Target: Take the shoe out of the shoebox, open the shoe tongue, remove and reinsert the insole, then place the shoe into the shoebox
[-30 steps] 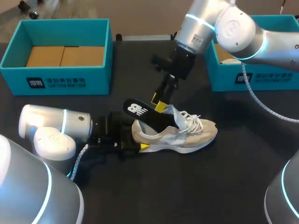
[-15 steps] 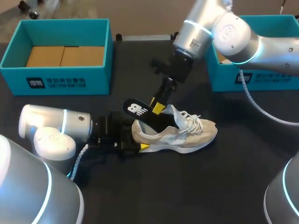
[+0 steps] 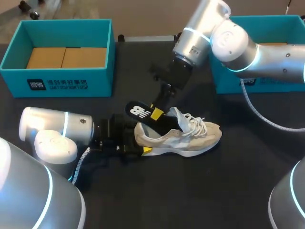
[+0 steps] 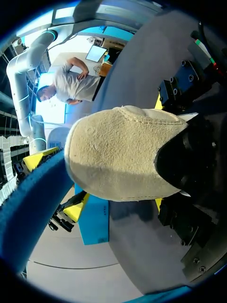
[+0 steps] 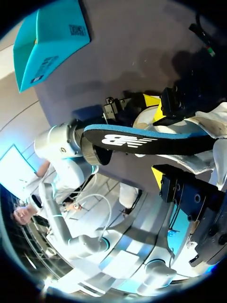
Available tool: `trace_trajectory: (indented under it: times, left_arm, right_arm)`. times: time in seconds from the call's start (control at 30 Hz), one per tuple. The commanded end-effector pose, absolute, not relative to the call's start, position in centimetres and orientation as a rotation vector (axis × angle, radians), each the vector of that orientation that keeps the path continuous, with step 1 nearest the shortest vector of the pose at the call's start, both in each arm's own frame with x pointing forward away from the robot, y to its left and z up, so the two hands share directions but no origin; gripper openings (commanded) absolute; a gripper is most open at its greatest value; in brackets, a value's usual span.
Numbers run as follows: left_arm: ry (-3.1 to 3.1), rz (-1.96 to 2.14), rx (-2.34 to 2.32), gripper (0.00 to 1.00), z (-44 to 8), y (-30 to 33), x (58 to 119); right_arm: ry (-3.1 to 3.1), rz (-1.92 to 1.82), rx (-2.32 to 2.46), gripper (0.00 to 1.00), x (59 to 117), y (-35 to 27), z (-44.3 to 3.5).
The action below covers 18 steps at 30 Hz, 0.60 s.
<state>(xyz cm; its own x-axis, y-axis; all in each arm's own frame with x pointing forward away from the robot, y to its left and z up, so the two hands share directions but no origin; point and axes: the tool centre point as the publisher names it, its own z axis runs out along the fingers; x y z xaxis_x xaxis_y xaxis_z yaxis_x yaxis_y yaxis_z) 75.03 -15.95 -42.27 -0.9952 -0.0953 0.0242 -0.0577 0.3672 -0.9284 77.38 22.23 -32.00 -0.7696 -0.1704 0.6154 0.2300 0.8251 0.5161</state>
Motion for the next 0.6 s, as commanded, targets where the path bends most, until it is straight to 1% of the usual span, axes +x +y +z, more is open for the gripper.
trace_trajectory:
  times: [0.03, 0.33, 0.5, 0.53, 0.6]
  left_arm:
    - [2.573, -1.738, -0.144, 0.00, -42.39, -15.97, 75.03]
    - [2.573, -1.738, -0.144, 0.00, -42.39, -15.97, 75.03]
    - [2.573, -1.738, -0.144, 0.00, -42.39, -15.97, 75.03]
    - [2.573, -1.738, -0.144, 0.00, -42.39, -15.97, 75.03]
    - [2.573, -1.738, -0.144, 0.00, -42.39, -15.97, 75.03]
  right_arm:
    - [-2.320, -0.777, -0.044, 0.48, 77.25, 22.51, -32.52]
    - [-2.305, -0.804, -0.026, 0.41, 77.28, 22.93, -32.64]
    - [-2.293, -0.819, -0.011, 0.26, 77.34, 23.11, -32.75]
    - [-2.290, -0.820, -0.008, 0.24, 77.34, 23.17, -32.80]
    - [-2.286, -0.824, -0.006, 0.13, 77.33, 23.22, -32.87]
